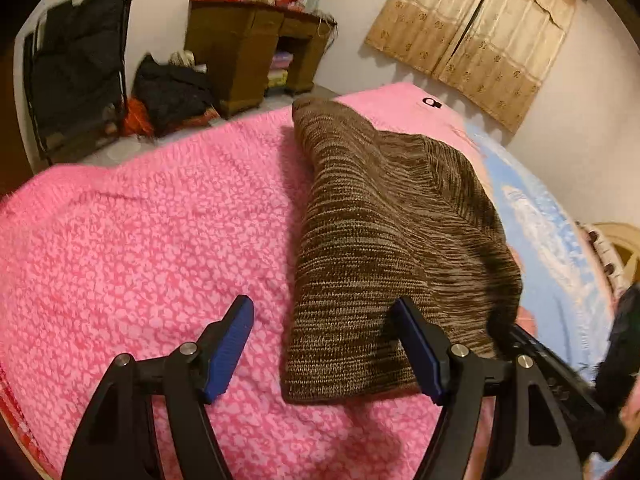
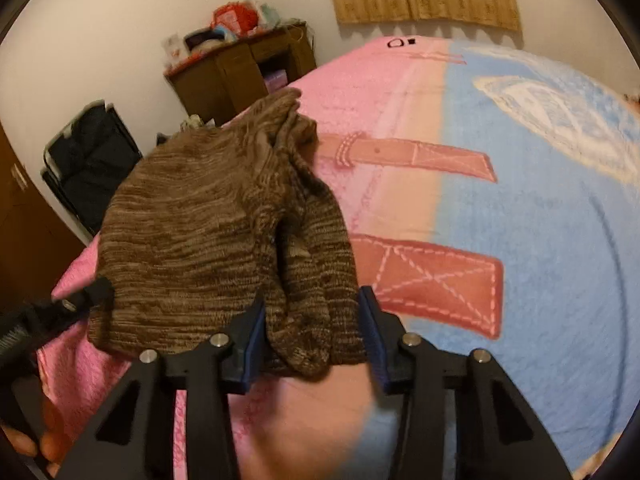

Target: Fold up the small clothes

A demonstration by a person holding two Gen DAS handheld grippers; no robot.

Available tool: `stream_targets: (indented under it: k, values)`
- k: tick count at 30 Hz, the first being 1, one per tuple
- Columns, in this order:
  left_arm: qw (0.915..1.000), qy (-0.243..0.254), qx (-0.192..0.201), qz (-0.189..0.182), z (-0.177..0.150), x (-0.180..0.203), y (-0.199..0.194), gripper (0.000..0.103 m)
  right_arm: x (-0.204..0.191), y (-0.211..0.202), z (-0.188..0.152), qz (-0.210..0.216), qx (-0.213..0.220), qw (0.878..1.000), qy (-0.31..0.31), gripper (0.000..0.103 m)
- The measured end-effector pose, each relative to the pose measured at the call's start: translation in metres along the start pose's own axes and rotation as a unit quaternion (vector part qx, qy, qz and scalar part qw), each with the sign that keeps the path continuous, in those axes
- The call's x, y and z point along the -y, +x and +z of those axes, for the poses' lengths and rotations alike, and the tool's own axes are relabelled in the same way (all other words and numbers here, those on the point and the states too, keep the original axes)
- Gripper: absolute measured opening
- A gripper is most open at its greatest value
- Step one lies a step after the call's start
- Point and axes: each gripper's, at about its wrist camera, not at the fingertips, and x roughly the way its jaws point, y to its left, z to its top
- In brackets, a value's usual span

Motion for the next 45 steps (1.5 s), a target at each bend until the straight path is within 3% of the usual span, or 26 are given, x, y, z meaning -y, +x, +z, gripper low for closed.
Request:
stream_targets:
  k: [2, 5, 7, 10, 12, 15, 18, 19, 21, 22, 28, 36, 40, 45]
  values:
    - [0.9996, 0.020, -0.010, 0.017, 0.001, 0.009, 0.002, 0.073, 0.002, -0.001, 0.001, 0.015, -0.009, 1.000, 0.008, 0.023]
    - [0.9985, 0.044, -0.031, -0.004, 0.004, 0.016, -0.003, 0.073, 0.010, -0.005, 0.004, 0.072, -0.044, 0.995, 0.050, 0.017]
    - [0.9984, 0.047, -0.027, 0.016, 0.005, 0.015, -0.008, 0.073, 0.021, -0.010, 0.001, 0.125, -0.053, 0.986, 0.097, 0.017]
    - [0.9952, 0.059, -0.035, 0.070, -0.001, 0.006, -0.001, 0.073, 0.029, -0.009, -0.006, 0.111, -0.051, 0.987, 0.101, 0.016]
    - [0.9944, 0.070, -0.031, 0.072, -0.004, 0.003, -0.002, 0.073, 0.035, -0.005, -0.011, 0.124, -0.042, 0.985, 0.109, 0.015]
    - [0.9901, 0.098, -0.022, 0.097, -0.010, 0.009, -0.007, 0.073, 0.031, -0.009, -0.011, 0.111, -0.037, 0.989, 0.094, 0.016]
    - [0.9887, 0.102, -0.016, 0.108, -0.016, 0.010, -0.014, 0.073, 0.026, -0.028, -0.016, 0.058, -0.024, 0.995, 0.077, 0.032]
    - [0.9890, 0.099, -0.016, 0.109, -0.018, 0.010, -0.016, 0.073, 0.022, -0.040, -0.017, 0.024, -0.009, 0.997, 0.068, 0.042]
    - [0.9898, 0.092, -0.022, 0.106, -0.020, 0.013, -0.020, 0.073, 0.013, -0.065, -0.022, -0.028, 0.026, 0.998, 0.043, 0.046]
    - [0.9901, 0.092, -0.023, 0.104, -0.022, 0.016, -0.022, 0.073, 0.008, -0.076, -0.022, -0.042, 0.041, 0.998, 0.028, 0.053]
    - [0.9865, 0.132, -0.029, 0.092, -0.038, 0.038, -0.041, 0.073, -0.027, -0.109, -0.027, -0.067, 0.077, 0.994, -0.035, 0.081]
    - [0.9894, 0.109, -0.081, 0.051, -0.056, 0.045, -0.053, 0.073, -0.035, -0.126, -0.042, -0.065, 0.066, 0.995, -0.027, 0.085]
    - [0.9885, 0.131, -0.059, 0.046, -0.063, 0.060, -0.069, 0.073, -0.039, -0.144, -0.046, -0.072, 0.082, 0.994, -0.029, 0.091]
    - [0.9894, 0.144, -0.018, 0.010, -0.062, 0.067, -0.095, 0.073, -0.048, -0.173, -0.043, -0.081, 0.124, 0.989, -0.028, 0.092]
